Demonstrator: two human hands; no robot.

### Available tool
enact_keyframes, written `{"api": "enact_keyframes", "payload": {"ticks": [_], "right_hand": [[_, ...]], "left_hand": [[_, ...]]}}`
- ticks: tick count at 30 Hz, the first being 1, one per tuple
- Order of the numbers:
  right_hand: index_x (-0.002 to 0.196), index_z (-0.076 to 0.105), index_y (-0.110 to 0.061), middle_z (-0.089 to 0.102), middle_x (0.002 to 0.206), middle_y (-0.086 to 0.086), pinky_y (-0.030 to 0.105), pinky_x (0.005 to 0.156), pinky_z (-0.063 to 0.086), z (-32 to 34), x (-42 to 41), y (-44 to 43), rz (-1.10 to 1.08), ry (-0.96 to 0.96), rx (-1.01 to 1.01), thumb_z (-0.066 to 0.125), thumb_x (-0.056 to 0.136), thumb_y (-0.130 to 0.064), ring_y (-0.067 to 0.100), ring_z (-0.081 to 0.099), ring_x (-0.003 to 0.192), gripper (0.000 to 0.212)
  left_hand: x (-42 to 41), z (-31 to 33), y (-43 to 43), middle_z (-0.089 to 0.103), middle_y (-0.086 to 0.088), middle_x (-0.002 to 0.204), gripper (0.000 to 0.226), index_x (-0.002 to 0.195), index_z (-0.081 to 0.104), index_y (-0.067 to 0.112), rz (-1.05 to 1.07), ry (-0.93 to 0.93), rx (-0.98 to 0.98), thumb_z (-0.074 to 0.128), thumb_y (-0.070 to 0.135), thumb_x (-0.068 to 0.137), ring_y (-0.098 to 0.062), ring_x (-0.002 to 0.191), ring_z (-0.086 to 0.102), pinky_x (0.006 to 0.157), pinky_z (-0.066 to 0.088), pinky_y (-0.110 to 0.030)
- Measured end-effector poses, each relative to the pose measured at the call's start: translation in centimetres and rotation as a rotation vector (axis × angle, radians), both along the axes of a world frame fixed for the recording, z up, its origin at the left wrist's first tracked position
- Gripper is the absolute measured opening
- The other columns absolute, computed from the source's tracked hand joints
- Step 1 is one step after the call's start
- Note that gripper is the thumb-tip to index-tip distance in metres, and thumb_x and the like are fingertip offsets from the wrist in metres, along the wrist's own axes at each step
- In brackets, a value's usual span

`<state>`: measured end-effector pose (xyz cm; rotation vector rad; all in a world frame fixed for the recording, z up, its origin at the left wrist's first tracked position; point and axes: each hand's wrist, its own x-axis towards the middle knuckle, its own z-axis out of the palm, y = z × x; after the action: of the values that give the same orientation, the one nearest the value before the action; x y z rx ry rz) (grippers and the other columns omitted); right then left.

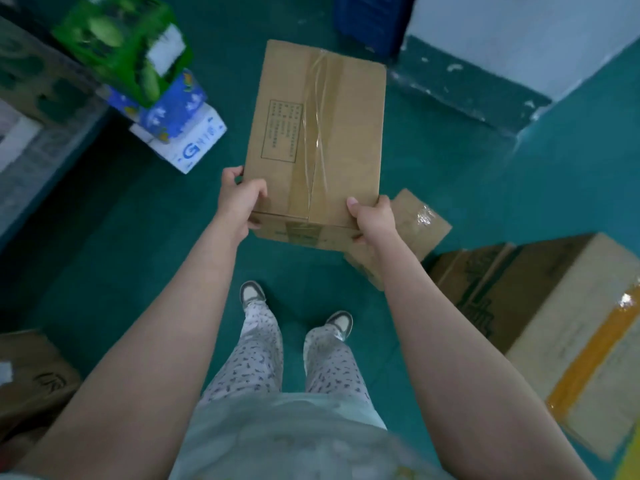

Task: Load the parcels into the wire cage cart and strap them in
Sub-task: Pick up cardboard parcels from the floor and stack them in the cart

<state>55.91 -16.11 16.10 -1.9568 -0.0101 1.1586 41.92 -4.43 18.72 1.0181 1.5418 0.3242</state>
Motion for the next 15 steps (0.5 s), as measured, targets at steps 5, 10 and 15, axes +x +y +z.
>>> {"api": "enact_keyframes", "payload": {"ticks": [5, 10, 15], "right_hand": [[0.134, 0.037, -0.011, 0.051, 0.128, 0.003, 0.047, 0.099, 0.046, 3.4, -3.9, 5.9, 0.169, -0.019, 0.095, 0.057, 0.093, -0.025, 0.025, 0.051, 0.116, 0.048], [0.131, 0.039, -0.009, 0.053, 0.126, 0.004, 0.047, 0.098, 0.046, 5.7, -8.7, 11.8, 0.391, -0.066, 0.155, 0.057, 0.093, -0.024, 0.027, 0.053, 0.116, 0.045], [0.133, 0.037, -0.008, 0.052, 0.13, 0.007, 0.048, 0.098, 0.046, 6.9, -15.2, 17.1, 0.548, -0.072, 0.152, 0.057, 0.093, -0.026, 0.029, 0.051, 0.119, 0.048]], "left_hand": [[-6.5, 3.7, 3.3, 0.044, 0.003, 0.114, 0.028, 0.111, 0.039, 0.024, 0.21, -0.089, 0.005, 0.049, 0.015, 0.086, -0.023, 0.114, 0.041, 0.086, 0.047, -0.055], [-13.6, 5.7, 5.0, 0.037, 0.002, 0.12, 0.025, 0.114, 0.038, 0.024, 0.398, -0.148, 0.023, 0.047, 0.02, 0.092, -0.021, 0.113, 0.036, 0.095, 0.043, -0.059], [-20.3, 7.4, 7.4, 0.036, 0.002, 0.118, 0.027, 0.115, 0.037, 0.023, 0.546, -0.152, 0.052, 0.049, 0.018, 0.091, -0.022, 0.111, 0.035, 0.098, 0.039, -0.062]]}}
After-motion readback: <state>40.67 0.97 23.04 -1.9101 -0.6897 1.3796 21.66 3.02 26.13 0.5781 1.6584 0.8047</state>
